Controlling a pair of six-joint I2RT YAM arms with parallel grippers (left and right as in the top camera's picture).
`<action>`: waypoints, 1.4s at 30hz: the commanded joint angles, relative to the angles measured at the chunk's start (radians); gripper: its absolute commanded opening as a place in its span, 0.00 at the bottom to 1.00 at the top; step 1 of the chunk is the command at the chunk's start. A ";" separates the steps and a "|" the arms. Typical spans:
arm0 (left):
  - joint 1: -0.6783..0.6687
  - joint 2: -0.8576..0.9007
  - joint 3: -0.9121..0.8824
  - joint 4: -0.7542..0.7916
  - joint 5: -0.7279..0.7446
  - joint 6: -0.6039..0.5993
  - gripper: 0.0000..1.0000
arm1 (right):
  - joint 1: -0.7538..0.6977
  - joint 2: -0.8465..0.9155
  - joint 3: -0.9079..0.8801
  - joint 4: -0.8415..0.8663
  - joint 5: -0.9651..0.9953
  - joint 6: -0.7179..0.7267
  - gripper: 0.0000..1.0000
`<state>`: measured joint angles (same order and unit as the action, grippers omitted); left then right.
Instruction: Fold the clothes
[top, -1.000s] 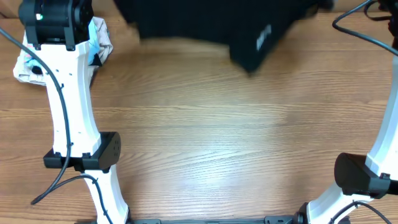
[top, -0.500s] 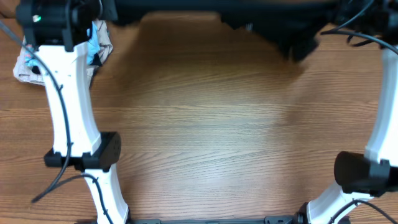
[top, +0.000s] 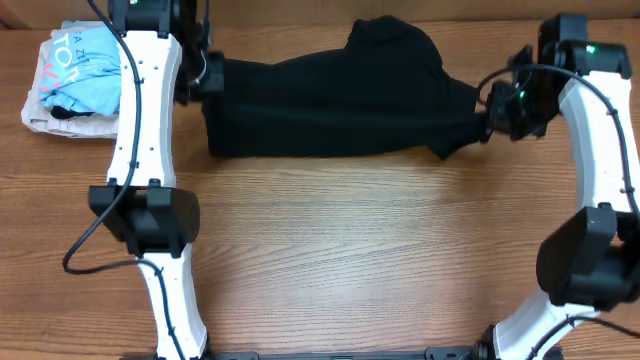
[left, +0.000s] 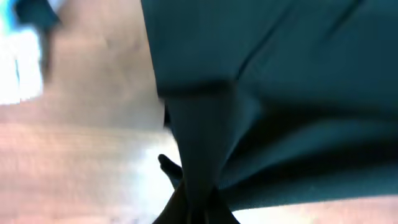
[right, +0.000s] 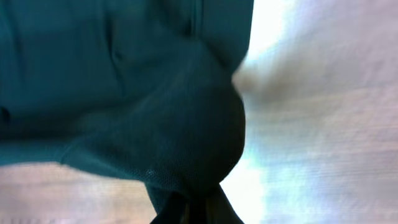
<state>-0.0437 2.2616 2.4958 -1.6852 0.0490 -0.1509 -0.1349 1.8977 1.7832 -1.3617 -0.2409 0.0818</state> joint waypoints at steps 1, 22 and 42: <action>0.012 -0.161 -0.153 -0.005 0.005 -0.018 0.04 | 0.014 -0.145 -0.102 -0.003 -0.041 0.000 0.04; 0.013 -0.589 -1.047 0.174 -0.112 -0.244 0.04 | 0.018 -0.536 -0.738 -0.011 -0.075 0.136 0.04; 0.017 -0.741 -1.337 0.827 -0.218 -0.334 0.04 | 0.018 -0.523 -0.737 0.532 -0.076 0.136 0.04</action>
<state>-0.0345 1.5249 1.1652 -0.8932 -0.1329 -0.4881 -0.1169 1.3727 1.0420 -0.8684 -0.3130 0.2131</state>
